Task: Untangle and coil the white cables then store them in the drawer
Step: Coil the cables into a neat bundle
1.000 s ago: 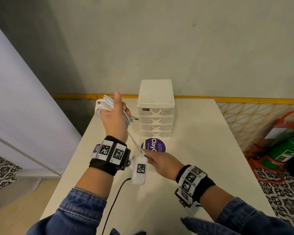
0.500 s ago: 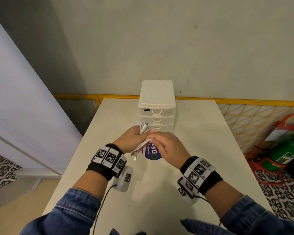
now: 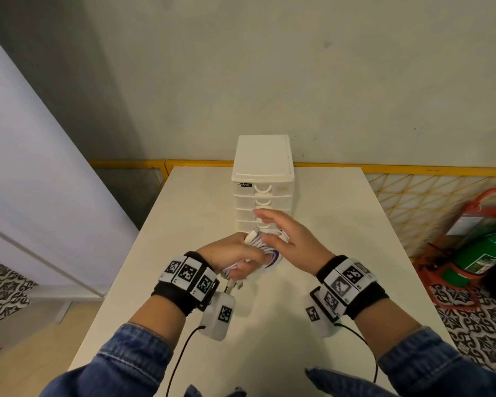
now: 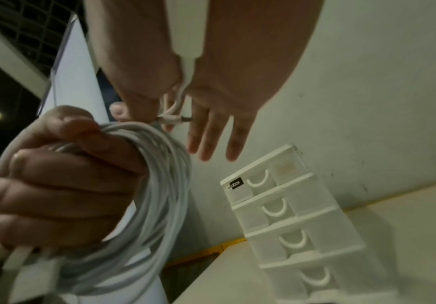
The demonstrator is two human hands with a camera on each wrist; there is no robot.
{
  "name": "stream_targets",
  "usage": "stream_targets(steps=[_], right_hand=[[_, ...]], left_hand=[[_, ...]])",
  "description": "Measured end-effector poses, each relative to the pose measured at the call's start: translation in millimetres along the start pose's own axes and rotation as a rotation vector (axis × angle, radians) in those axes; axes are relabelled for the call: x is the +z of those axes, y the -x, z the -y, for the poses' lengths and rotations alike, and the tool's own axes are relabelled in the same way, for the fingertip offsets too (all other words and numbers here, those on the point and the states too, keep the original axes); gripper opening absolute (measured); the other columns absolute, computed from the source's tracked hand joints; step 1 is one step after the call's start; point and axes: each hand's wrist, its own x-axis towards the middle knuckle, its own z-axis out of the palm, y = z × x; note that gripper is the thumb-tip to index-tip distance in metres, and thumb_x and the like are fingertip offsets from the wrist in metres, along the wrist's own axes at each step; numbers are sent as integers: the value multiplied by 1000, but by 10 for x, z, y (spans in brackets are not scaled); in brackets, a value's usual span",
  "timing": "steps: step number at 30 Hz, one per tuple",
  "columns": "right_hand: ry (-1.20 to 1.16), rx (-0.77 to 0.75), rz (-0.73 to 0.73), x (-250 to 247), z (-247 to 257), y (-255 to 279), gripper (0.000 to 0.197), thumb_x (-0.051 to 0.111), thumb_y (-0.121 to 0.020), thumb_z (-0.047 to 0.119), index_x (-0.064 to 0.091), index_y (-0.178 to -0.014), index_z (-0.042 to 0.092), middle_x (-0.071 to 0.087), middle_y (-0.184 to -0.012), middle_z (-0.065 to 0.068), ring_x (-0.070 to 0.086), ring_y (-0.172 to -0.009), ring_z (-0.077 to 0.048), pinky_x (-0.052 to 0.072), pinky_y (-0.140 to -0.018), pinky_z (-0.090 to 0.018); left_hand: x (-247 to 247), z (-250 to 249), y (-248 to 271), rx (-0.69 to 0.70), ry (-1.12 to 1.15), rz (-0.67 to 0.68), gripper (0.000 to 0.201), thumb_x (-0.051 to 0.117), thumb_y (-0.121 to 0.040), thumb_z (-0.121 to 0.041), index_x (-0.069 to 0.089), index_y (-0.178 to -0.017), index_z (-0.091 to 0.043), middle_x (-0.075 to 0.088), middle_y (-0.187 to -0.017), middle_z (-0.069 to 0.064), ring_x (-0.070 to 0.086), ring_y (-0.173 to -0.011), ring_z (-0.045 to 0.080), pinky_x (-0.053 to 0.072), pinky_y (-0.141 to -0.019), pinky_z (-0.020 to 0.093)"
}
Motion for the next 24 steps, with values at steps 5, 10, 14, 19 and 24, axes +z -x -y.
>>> stream_targets(steps=[5,10,14,19,24], right_hand=[[-365,111,70,44,108,25,30,40,-95,24,58,-119,22,61,-118,5,55,-111,-4,40,-96,-15],[-385,42,-43,111,129,17,33,59,-81,36,64,-100,9,67,-102,-6,62,-98,-14,47,-87,-22],[-398,17,-176,119,157,8,34,69,-70,34,68,-88,5,66,-87,-4,62,-84,-9,46,-79,-19],[-318,-22,-203,92,227,18,29,71,-77,15,67,-104,22,63,-78,17,58,-80,1,44,-82,-17],[-176,-95,-208,70,213,-5,26,64,-77,34,70,-101,26,54,-82,-8,56,-80,-11,45,-79,-18]], left_hand=[[17,-38,1,80,100,120,34,54,-84,-8,44,-51,-10,37,-35,-2,34,-25,10,28,-33,14],[81,-91,28,110,182,187,32,53,-81,-7,63,-53,-19,40,-34,-6,35,-24,7,21,-33,18],[114,-109,24,134,259,190,19,57,-78,-6,65,-66,-18,42,-35,-3,39,-25,9,31,-34,13],[133,-111,-14,181,242,191,25,57,-77,-11,59,-52,-15,45,-37,-2,47,-32,14,40,-42,20],[115,-116,-29,184,166,152,25,59,-79,-16,54,-57,-5,46,-39,0,52,-40,15,46,-51,25]])
